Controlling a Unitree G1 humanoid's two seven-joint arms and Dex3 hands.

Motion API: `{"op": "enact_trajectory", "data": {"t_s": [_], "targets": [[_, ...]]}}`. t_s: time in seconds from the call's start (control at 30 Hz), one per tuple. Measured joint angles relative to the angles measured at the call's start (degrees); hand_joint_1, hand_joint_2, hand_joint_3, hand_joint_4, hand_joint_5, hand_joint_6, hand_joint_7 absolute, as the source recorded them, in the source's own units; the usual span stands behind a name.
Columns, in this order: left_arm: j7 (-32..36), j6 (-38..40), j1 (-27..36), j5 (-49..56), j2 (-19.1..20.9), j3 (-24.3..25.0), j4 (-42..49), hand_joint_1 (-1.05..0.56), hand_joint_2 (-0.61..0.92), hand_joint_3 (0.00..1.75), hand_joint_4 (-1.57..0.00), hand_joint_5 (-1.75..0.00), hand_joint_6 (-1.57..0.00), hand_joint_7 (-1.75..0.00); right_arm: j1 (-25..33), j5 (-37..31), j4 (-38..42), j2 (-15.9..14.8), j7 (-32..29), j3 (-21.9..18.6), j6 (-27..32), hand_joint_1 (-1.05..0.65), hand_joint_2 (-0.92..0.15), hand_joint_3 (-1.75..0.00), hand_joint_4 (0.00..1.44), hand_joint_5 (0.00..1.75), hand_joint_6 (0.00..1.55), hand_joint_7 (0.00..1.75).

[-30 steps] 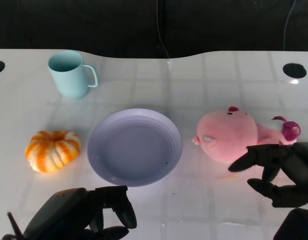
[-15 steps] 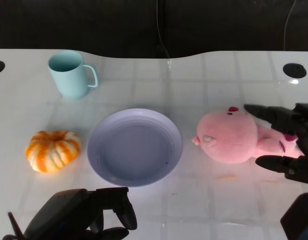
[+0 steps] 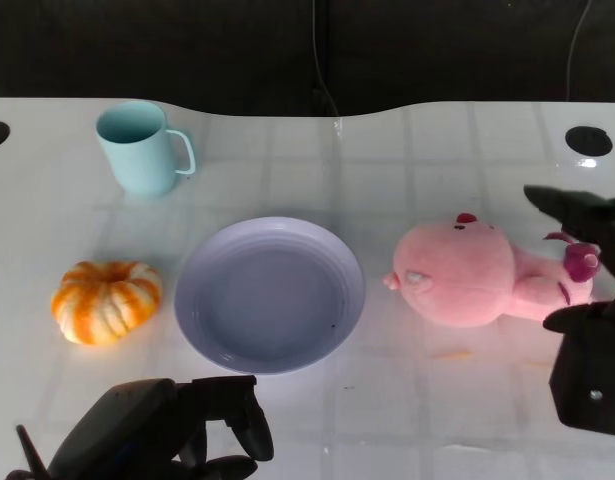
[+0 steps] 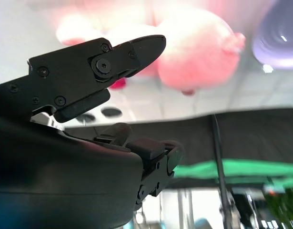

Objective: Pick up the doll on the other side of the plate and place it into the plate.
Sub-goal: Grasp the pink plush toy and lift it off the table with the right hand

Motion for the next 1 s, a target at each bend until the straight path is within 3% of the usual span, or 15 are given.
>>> {"op": "enact_trajectory", "data": {"t_s": [0.47, 0.8, 0.93, 1.0], "targets": [[0.1, 0.0, 0.9, 1.1, -0.2, -0.5, -0.7, -0.32, 0.92, 0.37, -0.63, -1.63, -0.62, -1.22, -10.1, -4.4, 19.4, -0.8, -0.2, 8.7, 0.0, -0.73, -0.89, -0.01, 0.18, 0.33, 0.19, 0.01], [0.1, 0.0, 1.8, 1.2, -0.4, -1.2, -1.3, -0.34, 0.92, 0.38, -0.63, -1.61, -0.61, -1.22, -19.9, -5.0, 38.0, 2.9, -5.0, 16.1, -0.2, -0.74, -0.92, -0.01, 0.24, 0.25, 0.23, 0.01], [0.1, 0.0, 2.1, 1.3, -0.5, -1.3, -2.0, -0.34, 0.92, 0.38, -0.63, -1.63, -0.62, -1.24, -24.8, -5.5, 46.9, 5.2, -7.2, 19.1, -0.1, -0.72, -0.92, -0.04, 0.33, 0.21, 0.31, 0.03], [0.1, 0.0, 2.2, 1.3, -0.6, -1.3, -2.2, -0.34, 0.92, 0.39, -0.62, -1.63, -0.61, -1.25, -27.2, -5.4, 52.1, 6.3, -9.2, 20.2, -1.0, -0.64, -0.92, -0.05, 0.51, 0.19, 0.39, 0.03]]}}
